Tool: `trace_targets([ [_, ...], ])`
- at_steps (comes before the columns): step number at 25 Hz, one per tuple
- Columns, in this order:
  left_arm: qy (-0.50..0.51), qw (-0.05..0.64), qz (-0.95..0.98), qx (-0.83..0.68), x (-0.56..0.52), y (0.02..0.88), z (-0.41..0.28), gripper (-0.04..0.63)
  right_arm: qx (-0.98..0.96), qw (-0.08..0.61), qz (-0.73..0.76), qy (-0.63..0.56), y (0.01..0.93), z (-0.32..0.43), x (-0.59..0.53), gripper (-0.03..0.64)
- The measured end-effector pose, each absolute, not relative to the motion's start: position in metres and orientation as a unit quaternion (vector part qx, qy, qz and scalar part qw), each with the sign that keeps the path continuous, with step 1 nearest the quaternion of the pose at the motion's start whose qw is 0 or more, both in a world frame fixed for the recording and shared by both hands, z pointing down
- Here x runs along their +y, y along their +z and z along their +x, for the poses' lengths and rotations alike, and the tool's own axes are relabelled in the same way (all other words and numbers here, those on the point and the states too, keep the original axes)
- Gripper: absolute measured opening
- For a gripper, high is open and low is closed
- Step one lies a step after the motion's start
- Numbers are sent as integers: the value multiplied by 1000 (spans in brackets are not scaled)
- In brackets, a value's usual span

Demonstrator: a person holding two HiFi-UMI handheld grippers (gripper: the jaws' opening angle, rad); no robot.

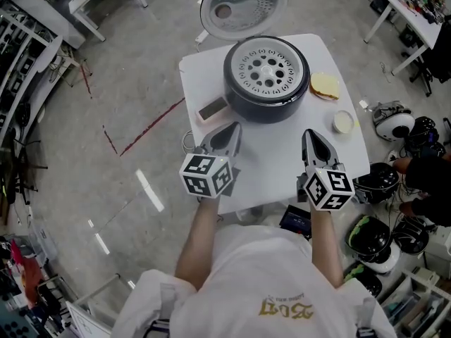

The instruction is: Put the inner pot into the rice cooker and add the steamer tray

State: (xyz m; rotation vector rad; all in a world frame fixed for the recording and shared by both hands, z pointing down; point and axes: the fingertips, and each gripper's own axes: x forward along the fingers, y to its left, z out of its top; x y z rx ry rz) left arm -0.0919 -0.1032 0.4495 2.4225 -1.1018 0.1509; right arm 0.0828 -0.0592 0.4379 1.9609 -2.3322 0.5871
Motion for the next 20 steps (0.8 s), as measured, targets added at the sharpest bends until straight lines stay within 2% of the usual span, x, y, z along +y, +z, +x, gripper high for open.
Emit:
trace_targets([
  [20, 54, 235, 885, -399, -97, 457, -88, 17, -753, 21, 626, 202, 445, 80, -47, 9],
])
